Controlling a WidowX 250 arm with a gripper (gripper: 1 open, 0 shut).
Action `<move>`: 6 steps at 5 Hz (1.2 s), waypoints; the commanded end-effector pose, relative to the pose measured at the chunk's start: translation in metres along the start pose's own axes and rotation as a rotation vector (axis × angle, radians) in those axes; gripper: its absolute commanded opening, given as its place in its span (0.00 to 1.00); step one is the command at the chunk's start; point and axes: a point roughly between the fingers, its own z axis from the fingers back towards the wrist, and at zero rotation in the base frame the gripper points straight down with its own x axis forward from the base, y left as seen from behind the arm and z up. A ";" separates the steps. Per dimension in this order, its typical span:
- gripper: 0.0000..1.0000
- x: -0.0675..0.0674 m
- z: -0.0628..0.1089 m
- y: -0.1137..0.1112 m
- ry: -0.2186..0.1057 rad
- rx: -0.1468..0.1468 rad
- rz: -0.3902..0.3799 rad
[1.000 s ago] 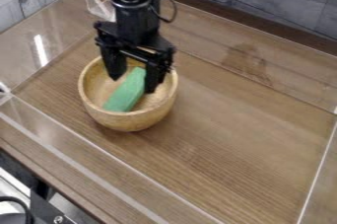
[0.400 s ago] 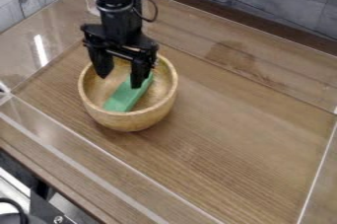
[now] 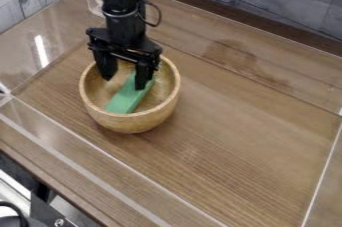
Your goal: Move green object from inside the wooden bowl to the table next to it
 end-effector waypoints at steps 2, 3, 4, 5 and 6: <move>1.00 0.019 0.013 0.005 -0.063 0.005 0.001; 1.00 0.026 0.007 -0.001 -0.060 0.005 0.020; 1.00 0.028 0.001 -0.002 -0.058 0.008 0.030; 1.00 0.032 -0.005 -0.001 -0.058 0.010 0.040; 1.00 0.034 -0.014 0.005 -0.054 0.009 0.086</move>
